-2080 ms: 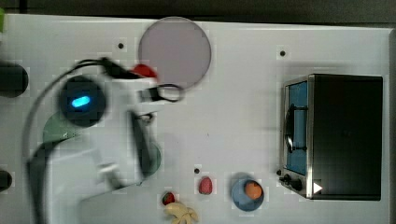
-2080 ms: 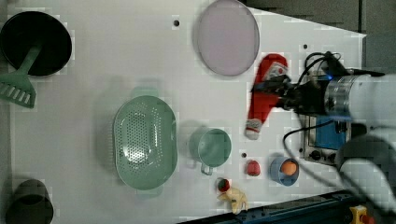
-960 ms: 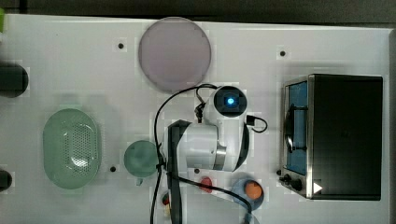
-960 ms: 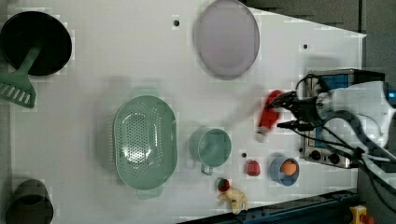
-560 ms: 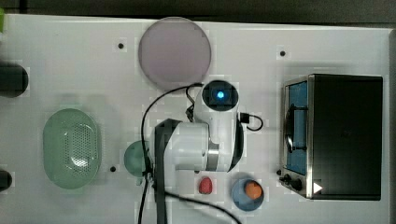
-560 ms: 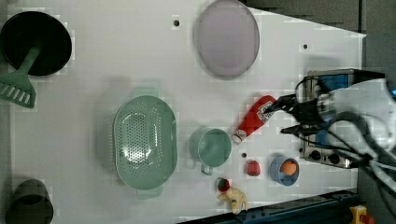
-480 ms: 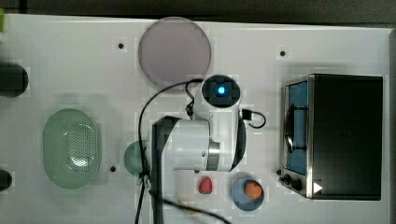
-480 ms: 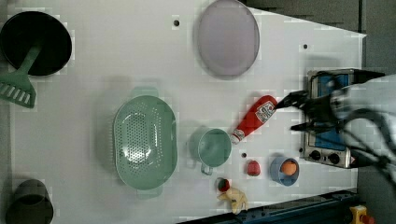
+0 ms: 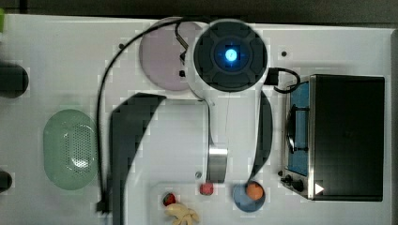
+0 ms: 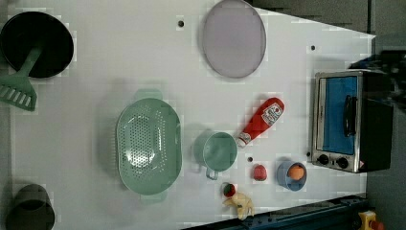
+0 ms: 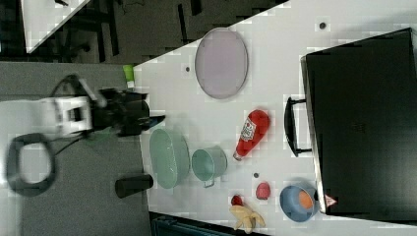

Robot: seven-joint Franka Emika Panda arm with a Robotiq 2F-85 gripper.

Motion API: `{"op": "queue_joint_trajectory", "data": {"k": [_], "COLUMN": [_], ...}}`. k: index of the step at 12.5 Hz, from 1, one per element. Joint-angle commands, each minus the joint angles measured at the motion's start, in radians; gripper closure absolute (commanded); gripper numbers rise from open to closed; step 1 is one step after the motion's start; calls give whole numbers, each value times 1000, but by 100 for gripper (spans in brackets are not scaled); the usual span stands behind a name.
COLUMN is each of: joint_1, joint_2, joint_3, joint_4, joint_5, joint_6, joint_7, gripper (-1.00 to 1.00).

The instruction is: Pick ketchup from strainer and place it on the table

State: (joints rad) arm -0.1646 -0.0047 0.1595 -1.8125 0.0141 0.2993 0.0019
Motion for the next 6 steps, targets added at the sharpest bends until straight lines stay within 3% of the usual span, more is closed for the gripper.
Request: {"op": "queue_joint_trajectory", "data": {"k": [1, 3, 6], "joint_1": [-2, -3, -4], "joint_2": [13, 13, 16], "joint_3": [12, 6, -8], "joint_4": [76, 116, 119], "joint_5": [1, 1, 0], "joint_6": [-150, -229, -213], "joint_7": [12, 12, 12], "gripper": [-100, -100, -100]}}
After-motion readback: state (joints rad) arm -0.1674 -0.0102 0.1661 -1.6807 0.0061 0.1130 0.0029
